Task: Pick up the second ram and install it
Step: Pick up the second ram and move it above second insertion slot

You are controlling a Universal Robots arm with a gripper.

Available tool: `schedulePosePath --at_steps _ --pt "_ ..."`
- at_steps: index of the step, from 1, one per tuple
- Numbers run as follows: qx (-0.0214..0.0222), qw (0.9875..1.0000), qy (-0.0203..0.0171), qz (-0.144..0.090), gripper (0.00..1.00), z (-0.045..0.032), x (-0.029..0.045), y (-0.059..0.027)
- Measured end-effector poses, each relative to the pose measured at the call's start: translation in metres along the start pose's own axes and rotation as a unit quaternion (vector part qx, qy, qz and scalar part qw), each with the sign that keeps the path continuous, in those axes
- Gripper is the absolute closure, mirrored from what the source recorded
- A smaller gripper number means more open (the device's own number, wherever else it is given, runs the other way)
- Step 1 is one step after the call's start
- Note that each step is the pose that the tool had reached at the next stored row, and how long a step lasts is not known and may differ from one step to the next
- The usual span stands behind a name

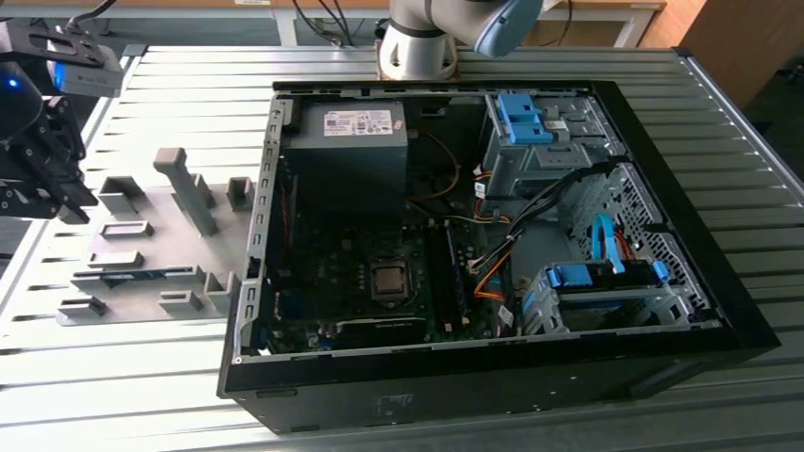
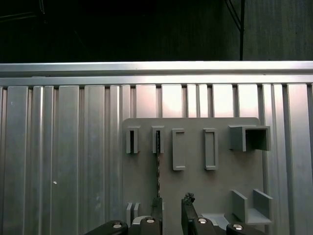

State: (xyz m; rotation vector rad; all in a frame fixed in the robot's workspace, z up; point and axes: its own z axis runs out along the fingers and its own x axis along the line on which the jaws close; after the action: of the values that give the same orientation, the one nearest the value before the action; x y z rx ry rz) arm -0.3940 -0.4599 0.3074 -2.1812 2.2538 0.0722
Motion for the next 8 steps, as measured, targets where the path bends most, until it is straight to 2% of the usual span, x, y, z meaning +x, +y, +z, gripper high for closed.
schedulePosePath --at_steps 8 --pt "0.0001 1.0000 -0.0001 0.000 0.70 0.0006 0.0000 0.0000"
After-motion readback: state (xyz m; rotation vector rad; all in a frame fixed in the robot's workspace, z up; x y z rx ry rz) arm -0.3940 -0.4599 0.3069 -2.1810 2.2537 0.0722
